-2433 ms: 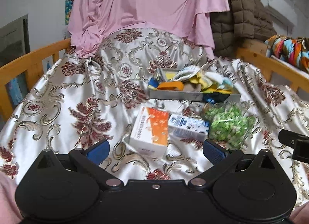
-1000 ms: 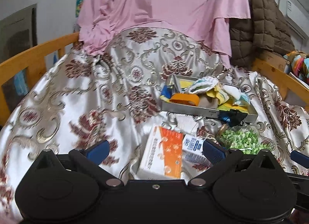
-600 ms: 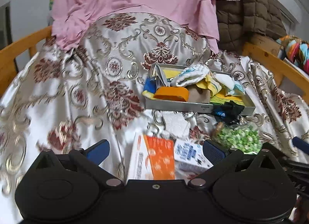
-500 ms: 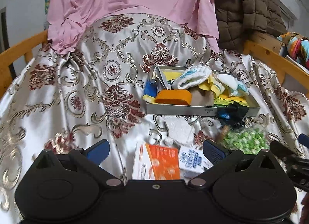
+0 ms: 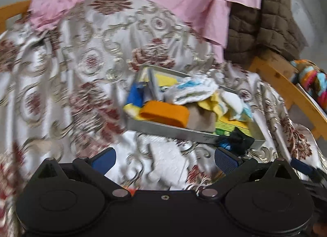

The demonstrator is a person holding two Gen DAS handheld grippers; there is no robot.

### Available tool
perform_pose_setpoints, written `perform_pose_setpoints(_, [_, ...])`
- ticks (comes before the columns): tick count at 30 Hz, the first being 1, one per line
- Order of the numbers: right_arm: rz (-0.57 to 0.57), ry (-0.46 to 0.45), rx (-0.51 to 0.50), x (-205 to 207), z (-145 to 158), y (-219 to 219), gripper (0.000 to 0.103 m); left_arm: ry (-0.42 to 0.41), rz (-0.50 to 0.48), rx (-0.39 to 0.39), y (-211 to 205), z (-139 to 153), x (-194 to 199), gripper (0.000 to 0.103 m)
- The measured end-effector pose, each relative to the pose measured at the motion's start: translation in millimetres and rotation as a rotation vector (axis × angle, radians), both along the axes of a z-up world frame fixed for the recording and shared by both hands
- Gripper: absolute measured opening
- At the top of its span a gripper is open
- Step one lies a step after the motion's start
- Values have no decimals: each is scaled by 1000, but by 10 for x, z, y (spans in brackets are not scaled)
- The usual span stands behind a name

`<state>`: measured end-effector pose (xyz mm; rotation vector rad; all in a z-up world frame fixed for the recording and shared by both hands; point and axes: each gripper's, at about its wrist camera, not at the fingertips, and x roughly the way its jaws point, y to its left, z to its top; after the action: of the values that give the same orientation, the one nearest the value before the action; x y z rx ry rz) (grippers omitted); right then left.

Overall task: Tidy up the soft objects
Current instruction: 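Lower the right tool to the black printed cloth while the left nears the white textured sheet, then grasp the black printed cloth with the right tool while the left grasps the white textured sheet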

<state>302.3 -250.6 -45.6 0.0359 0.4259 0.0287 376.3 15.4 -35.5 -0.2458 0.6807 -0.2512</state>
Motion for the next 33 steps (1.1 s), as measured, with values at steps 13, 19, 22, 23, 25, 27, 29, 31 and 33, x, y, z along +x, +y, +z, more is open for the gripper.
perform_pose_setpoints(13, [-7, 267, 36, 985, -83, -206, 103, 192, -202, 42, -162, -409, 705, 102])
perform_pose_setpoints(19, [-6, 344, 95, 1319, -197, -276, 103, 278, -213, 6, -164, -569, 834, 102])
perform_pose_setpoints(22, [5, 365, 75, 1391, -253, -229, 103, 319, -198, -19, -157, -620, 877, 102])
perform_pose_setpoints(23, [10, 372, 82, 1405, -266, -227, 103, 327, -194, -22, -163, -633, 891, 102])
perform_pose_setpoints(25, [15, 384, 102, 1433, -275, -237, 103, 326, -194, -13, -189, -641, 893, 102])
perform_pose_setpoints(27, [17, 388, 106, 1457, -270, -241, 103, 320, -203, 5, -221, -648, 883, 102])
perform_pose_setpoints(29, [18, 411, 100, 1488, -287, -231, 103, 315, -206, 18, -250, -649, 870, 102])
perform_pose_setpoints(31, [14, 421, 84, 1508, -288, -210, 103, 311, -205, 24, -272, -654, 865, 102])
perform_pose_setpoints(33, [11, 430, 64, 1522, -293, -177, 103, 308, -200, 30, -288, -661, 865, 102])
